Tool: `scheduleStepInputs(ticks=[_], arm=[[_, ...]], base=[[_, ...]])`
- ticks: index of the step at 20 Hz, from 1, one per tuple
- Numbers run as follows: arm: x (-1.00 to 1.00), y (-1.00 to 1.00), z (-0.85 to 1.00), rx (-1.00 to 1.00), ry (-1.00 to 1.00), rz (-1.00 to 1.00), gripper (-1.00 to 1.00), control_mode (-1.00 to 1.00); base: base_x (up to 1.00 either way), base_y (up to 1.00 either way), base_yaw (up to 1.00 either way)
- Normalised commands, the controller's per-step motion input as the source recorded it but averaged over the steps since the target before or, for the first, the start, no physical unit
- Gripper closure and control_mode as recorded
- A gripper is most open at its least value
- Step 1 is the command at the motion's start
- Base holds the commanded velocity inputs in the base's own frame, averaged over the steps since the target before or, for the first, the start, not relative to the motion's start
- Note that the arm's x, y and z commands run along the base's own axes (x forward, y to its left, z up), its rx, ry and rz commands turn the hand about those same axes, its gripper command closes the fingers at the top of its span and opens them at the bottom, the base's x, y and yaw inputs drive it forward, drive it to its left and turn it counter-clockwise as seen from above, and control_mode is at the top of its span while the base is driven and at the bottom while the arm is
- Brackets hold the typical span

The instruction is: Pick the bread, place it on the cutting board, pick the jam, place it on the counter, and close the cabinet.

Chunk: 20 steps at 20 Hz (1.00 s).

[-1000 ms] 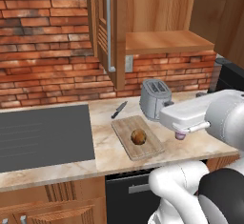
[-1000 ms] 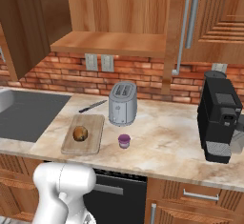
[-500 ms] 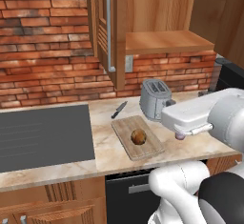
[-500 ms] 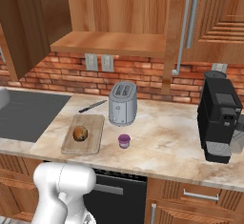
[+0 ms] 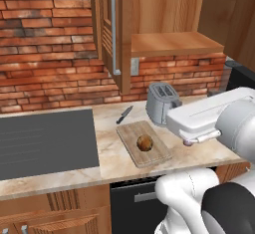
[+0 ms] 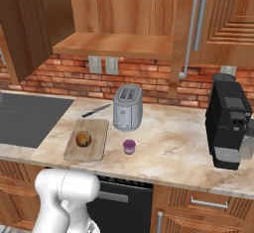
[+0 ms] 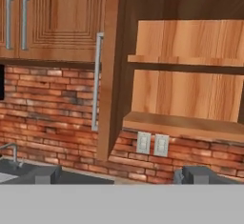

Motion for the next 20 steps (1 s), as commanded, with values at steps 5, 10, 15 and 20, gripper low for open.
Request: scheduleStepInputs(ticks=[5,10,15,20], arm=[[0.0,0.21,0.0,0.0,-0.13,0.0,-1.0,-1.0],[0.08,0.18,0.0,0.0,-0.1,0.0,-1.0,-1.0],[0.26,0.19,0.0,0.0,-0.07,0.0,-1.0,-1.0],[0.48,0.25,-0.02,0.0,-0.03,-0.01,-1.0,-1.0]], base=[[0.0,0.0,0.0],[0.0,0.0,0.0],[0.0,0.0,0.0],[0.0,0.0,0.0]])
